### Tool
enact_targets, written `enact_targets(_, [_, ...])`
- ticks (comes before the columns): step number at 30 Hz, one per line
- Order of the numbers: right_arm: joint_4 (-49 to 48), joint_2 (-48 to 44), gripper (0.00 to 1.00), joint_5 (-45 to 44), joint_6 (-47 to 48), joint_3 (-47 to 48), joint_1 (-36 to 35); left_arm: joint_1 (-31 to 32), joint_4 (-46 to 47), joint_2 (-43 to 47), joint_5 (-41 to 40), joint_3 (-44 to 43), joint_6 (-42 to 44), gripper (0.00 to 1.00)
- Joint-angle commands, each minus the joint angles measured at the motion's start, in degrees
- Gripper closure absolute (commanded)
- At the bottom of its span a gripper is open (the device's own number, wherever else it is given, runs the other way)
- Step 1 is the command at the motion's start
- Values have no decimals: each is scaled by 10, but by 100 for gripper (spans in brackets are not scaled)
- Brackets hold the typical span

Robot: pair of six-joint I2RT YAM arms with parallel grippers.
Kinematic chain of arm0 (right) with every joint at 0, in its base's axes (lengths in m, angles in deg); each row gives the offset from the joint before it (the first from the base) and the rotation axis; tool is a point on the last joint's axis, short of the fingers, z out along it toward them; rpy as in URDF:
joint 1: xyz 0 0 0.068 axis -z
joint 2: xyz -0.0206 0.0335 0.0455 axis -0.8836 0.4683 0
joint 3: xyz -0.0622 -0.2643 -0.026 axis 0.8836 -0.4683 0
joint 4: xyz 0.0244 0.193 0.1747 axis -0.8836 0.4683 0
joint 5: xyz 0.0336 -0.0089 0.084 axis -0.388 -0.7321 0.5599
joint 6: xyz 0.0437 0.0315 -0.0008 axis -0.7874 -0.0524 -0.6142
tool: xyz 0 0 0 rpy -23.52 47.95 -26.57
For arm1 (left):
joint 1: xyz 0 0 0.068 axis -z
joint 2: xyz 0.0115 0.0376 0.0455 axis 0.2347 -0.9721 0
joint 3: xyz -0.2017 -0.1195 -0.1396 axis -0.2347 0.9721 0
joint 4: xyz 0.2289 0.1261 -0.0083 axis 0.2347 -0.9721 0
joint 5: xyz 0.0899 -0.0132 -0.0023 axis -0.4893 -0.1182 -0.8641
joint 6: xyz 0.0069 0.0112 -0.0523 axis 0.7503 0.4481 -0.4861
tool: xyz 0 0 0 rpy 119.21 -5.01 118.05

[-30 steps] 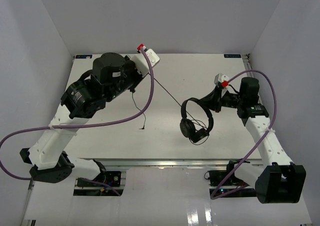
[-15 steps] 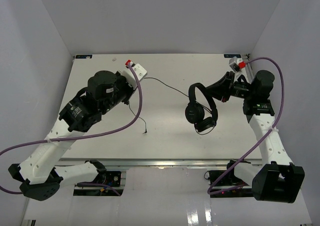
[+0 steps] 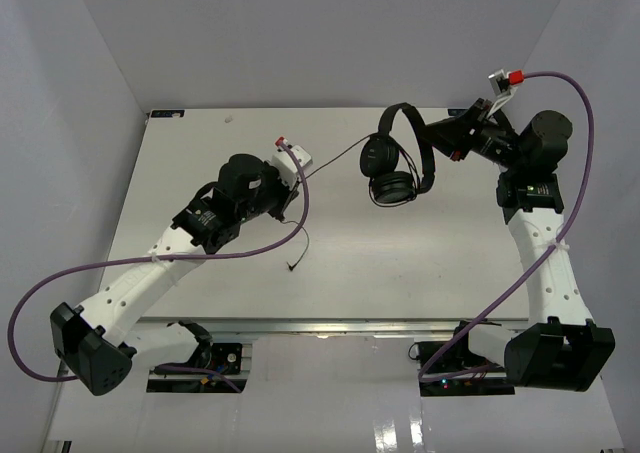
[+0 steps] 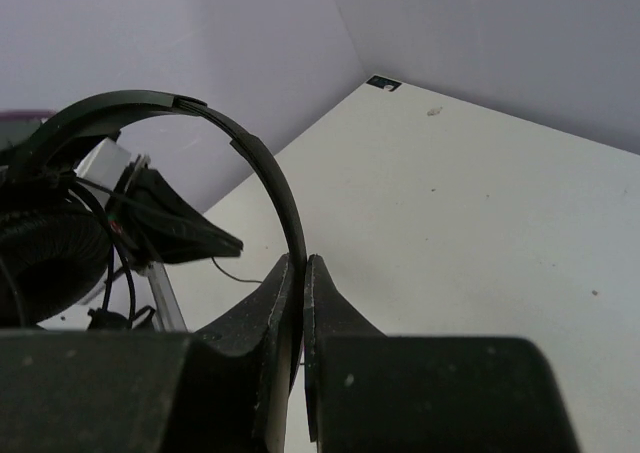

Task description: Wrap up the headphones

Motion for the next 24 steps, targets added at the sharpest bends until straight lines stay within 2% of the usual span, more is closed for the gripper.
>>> enact_targets(1, [17, 27, 92, -85, -97, 64, 1, -4, 101, -13, 59, 29, -50, 100])
enact_targets(7, [34, 51, 92, -166, -124, 88, -16, -4, 158, -44, 103, 36, -86, 100])
enact_targets(12, [53, 61, 92, -230, -94, 87, -75, -3, 220, -79, 127, 31, -143, 100])
enact_targets(17, [73, 75, 92, -287, -93, 79, -106, 17, 266, -121, 126, 13, -192, 100])
enact_targets(24, [125, 91, 92, -434, -60, 105, -137, 64, 311, -165, 100, 3, -225, 100])
